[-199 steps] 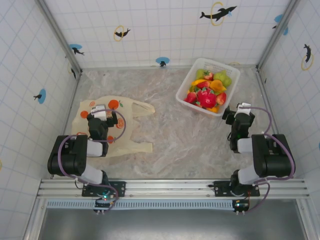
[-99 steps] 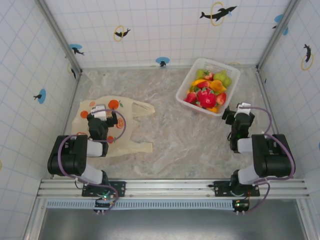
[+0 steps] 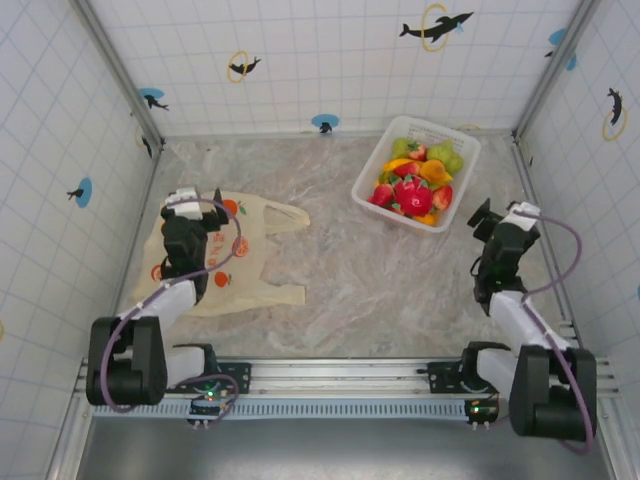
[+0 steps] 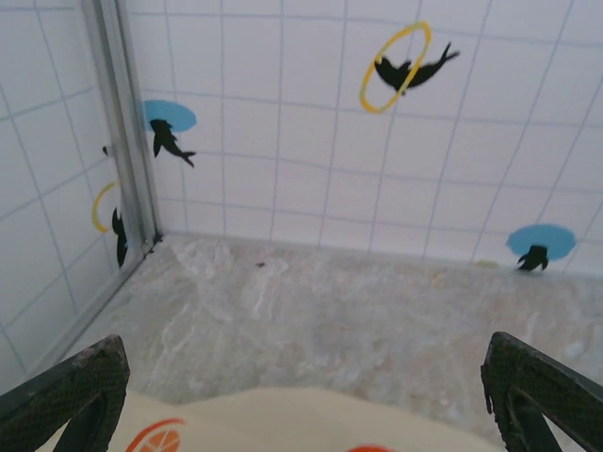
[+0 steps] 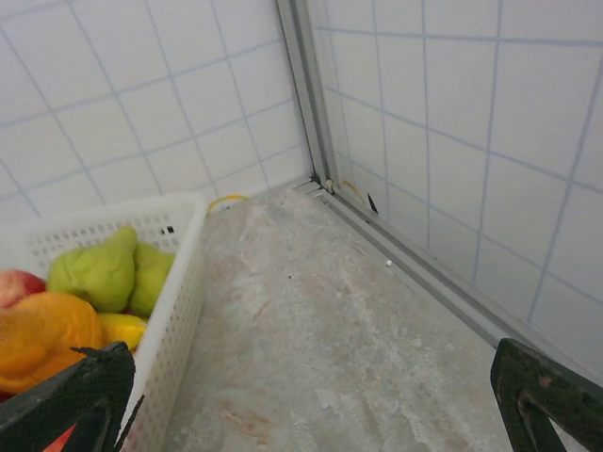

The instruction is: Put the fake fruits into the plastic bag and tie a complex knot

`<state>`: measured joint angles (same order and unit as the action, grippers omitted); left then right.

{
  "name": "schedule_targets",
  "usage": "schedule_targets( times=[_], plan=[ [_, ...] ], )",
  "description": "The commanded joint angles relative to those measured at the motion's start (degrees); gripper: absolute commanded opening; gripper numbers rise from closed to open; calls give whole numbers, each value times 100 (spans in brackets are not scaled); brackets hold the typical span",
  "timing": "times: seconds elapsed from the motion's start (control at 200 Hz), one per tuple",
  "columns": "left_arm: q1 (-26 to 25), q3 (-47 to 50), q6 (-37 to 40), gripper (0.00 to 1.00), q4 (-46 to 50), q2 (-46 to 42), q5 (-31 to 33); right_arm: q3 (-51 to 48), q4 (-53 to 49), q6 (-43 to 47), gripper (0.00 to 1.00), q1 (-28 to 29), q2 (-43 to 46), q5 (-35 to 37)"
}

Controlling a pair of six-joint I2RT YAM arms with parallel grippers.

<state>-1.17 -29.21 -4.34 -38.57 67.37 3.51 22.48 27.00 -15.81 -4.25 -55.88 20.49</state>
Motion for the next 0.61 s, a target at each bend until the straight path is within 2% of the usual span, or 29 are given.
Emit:
schedule_targets(
  times=[0.0,0.13,0.235,0.295,0.46,0.6],
  plan=[
    [14,-784,-913,98,1794,-137,-273,663,-1869,-611,100,-256,325,-986],
    [11,-1432,-1481,98,2933,-189,-810,1204,-2878,-1064,100,-571,357,-2124],
    [-72,-1649,-1792,98,3802,-249,-1216,1346,-3098,-1437,100,-779,198,-2908],
    [-238,-1766,-1800,97,4395,-274,-1120,1372,-3032,-1649,100,-783,-2,-3492],
    [-909,-1855,-1771,97,5476,-231,-733,1457,-2768,-1971,100,-747,-825,-4500],
    [-1257,-1884,-1800,97,5683,-103,-597,1724,-2834,-2059,90,-462,-1533,-4703]
  ],
)
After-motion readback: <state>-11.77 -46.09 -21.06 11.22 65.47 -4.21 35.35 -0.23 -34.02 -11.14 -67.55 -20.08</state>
